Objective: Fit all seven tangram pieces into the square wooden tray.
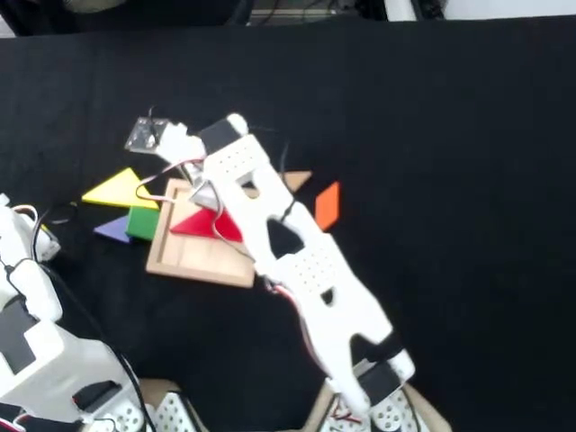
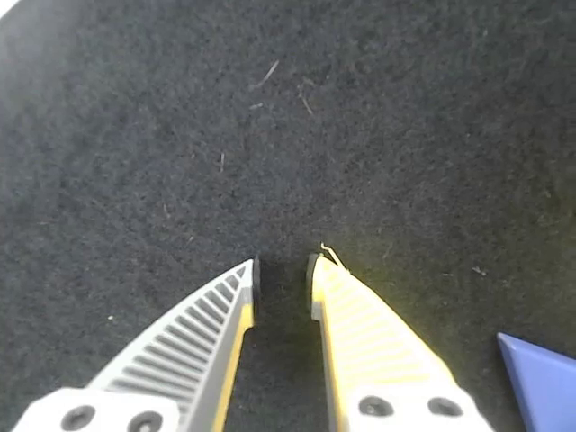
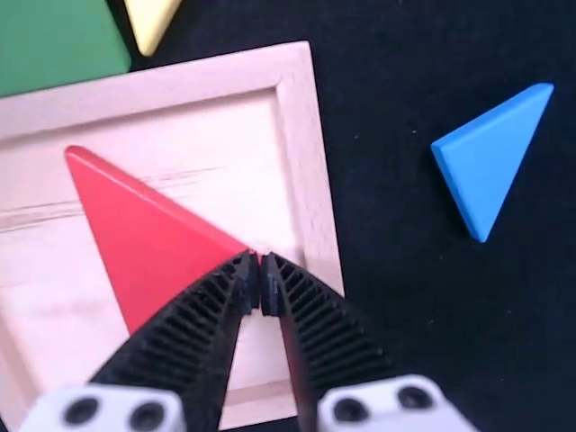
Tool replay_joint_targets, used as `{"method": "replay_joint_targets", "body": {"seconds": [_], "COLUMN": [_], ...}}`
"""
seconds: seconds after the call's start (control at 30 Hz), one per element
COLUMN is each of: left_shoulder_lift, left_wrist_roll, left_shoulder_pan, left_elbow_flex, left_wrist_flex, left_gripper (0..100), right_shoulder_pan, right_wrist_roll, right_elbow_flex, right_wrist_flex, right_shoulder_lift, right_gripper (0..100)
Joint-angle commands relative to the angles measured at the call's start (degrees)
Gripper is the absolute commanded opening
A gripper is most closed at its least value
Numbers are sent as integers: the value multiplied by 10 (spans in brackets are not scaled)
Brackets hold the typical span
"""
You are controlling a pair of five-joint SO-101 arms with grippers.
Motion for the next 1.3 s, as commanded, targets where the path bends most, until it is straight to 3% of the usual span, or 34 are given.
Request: {"method": "replay_joint_targets", "body": {"seconds": [0.0,0.3,0.6,0.73,0.87,1.0,1.17,1.2,1.27], "left_shoulder_lift": [-11,-11,-11,-11,-11,-11,-11,-11,-11], "left_wrist_roll": [3,3,3,3,3,3,4,4,4], "left_shoulder_pan": [20,21,21,21,19,19,21,21,20], "left_elbow_flex": [4,5,5,5,5,5,5,5,5], "left_wrist_flex": [-5,-12,-13,-14,-14,-14,-16,-16,-15], "left_gripper": [127,127,126,126,126,126,126,126,126], "right_shoulder_pan": [-8,-76,-137,-135,-84,0,54,54,55], "right_wrist_roll": [7,3,2,2,0,-116,-425,-453,-439], "right_elbow_flex": [0,34,204,225,217,222,259,266,270], "right_wrist_flex": [52,86,86,85,84,64,57,58,54], "right_shoulder_lift": [5,-35,-96,-145,-235,-286,-269,-264,-251], "right_gripper": [14,14,11,11,11,11,11,11,11]}}
